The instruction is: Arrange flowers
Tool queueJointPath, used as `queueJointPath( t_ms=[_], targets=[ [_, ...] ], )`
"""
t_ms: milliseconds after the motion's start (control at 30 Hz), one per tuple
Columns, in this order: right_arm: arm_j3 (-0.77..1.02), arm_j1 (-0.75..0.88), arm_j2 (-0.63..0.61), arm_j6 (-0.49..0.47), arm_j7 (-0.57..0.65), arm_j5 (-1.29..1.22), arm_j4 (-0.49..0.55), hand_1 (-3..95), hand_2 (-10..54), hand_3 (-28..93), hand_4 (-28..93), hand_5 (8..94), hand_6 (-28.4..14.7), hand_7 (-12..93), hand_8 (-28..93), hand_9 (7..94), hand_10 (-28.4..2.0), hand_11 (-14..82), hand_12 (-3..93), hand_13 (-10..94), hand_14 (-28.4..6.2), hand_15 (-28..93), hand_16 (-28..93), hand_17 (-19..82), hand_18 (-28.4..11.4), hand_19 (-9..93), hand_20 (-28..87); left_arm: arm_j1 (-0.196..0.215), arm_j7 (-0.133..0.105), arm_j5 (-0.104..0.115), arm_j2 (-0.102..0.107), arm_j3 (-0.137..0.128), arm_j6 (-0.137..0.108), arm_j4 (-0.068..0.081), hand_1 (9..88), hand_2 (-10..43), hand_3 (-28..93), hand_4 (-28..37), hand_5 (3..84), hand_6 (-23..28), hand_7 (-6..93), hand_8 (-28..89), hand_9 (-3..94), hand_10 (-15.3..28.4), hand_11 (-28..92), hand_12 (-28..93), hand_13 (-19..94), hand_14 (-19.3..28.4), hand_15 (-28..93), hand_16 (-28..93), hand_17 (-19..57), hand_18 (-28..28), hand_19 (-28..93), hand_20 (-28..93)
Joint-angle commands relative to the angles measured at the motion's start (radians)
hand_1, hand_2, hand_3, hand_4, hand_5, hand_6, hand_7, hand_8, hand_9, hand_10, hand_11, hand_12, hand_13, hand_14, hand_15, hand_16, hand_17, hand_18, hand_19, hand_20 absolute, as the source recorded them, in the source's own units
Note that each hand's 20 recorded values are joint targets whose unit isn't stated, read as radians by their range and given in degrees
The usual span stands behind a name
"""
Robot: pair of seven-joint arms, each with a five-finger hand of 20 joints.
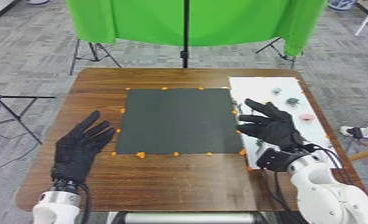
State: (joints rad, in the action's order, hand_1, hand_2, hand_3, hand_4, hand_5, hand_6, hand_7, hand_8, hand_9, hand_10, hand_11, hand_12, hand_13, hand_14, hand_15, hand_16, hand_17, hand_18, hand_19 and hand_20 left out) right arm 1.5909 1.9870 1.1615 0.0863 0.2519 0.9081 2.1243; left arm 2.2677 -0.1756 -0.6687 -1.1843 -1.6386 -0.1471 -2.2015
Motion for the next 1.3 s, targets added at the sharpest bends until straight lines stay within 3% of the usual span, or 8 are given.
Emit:
queueJointPath(
  t_ms=[33,333,400,500,567,900,1100,1300],
  targets=[
    [-0.004,0.018,0.009,0.016,0.004,0.002,0.013,16.9,9.9,77,-28,45.5,1.7,17,-13,52.6,-18.4,20.2,12.6,44,-19.2,44,10,11,-22.0,59,21,-0.01,0.015,0.068,-0.015,0.013,-0.009,0.001,24.0,6.8,80,-24.2,39.8,9.5,10.7,-9,37.8,19.6,22,10,31,26.5,45,-8,-7.3,25.7,57,10],
    [-0.002,-0.018,-0.085,0.106,0.044,0.066,0.068,17.2,10.2,77,-28,46.2,1.2,17,-13,53.0,-18.5,20.7,12.6,45,-19.2,45,10,12,-21.9,59,21,-0.003,-0.002,0.073,0.009,-0.004,-0.026,-0.011,24.1,6.8,80,-24.2,39.8,9.6,10.8,-9,37.8,19.8,23,10,30,26.7,45,-8,-7.4,25.7,57,10],
    [0.017,-0.016,-0.088,0.113,0.15,0.2,0.103,18.7,9.3,78,-28,46.1,0.8,17,-13,52.8,-18.6,21.1,12.7,45,-19.1,46,10,13,-23.4,60,22,0.011,0.0,0.072,0.012,-0.017,-0.03,-0.02,24.1,6.8,80,-24.2,39.8,9.6,10.8,-9,37.7,19.9,23,10,30,26.8,46,-8,-7.5,25.7,57,10],
    [0.008,-0.034,-0.108,0.122,0.388,0.455,0.159,22.3,6.6,77,-28,40.3,-1.3,17,-13,51.2,-20.0,25.5,13.1,47,-18.6,58,8,19,-24.9,69,20,0.029,-0.008,0.075,0.017,-0.032,-0.04,-0.028,24.1,6.8,80,-24.2,39.7,9.6,10.8,-9,37.8,20.0,23,10,30,26.9,46,-8,-7.5,25.7,57,10],
    [-0.095,-0.111,-0.167,0.208,0.547,0.62,0.169,24.0,4.4,78,-27,39.5,-3.2,16,-13,52.1,-21.0,30.1,13.8,49,-18.4,65,7,22,-24.5,73,19,0.032,-0.022,0.078,0.024,-0.033,-0.044,-0.029,24.1,6.8,80,-24.2,39.8,9.6,10.8,-9,37.8,20.0,23,10,30,27.0,46,-8,-7.5,25.7,57,10],
    [-0.263,-0.184,-0.231,-0.001,0.833,1.11,0.169,29.9,0.2,76,-24,48.8,-7.0,17,-12,60.4,-22.1,42.1,16.1,61,-16.8,74,9,30,-25.2,83,17,0.028,-0.051,0.095,0.031,-0.004,-0.042,-0.016,24.2,6.8,80,-24.3,39.7,9.7,10.9,-9,37.8,20.2,23,10,30,27.4,48,-8,-7.7,25.7,57,10],
    [-0.312,-0.195,-0.251,-0.143,0.967,1.242,0.155,32.9,-4.2,75,-23,50.7,-8.3,15,-11,64.1,-22.0,46.5,16.7,67,-15.0,76,11,36,-26.0,89,12,0.011,-0.039,0.091,0.031,0.002,-0.041,-0.011,24.2,6.9,80,-24.3,39.9,9.9,11.1,-9,37.8,20.3,23,10,30,27.4,48,-9,-7.7,25.8,57,10],
    [-0.396,-0.235,-0.262,-0.194,1.021,1.329,0.106,34.7,-5.6,73,-22,54.3,-9.2,15,-11,66.0,-22.7,45.8,17.0,68,-15.8,72,11,37,-26.8,90,3,0.008,-0.034,0.088,0.029,-0.001,-0.038,-0.011,24.1,6.9,80,-24.1,40.1,10.1,11.2,-9,37.9,20.3,24,10,30,27.4,48,-9,-7.7,25.7,57,10]
  ],
)
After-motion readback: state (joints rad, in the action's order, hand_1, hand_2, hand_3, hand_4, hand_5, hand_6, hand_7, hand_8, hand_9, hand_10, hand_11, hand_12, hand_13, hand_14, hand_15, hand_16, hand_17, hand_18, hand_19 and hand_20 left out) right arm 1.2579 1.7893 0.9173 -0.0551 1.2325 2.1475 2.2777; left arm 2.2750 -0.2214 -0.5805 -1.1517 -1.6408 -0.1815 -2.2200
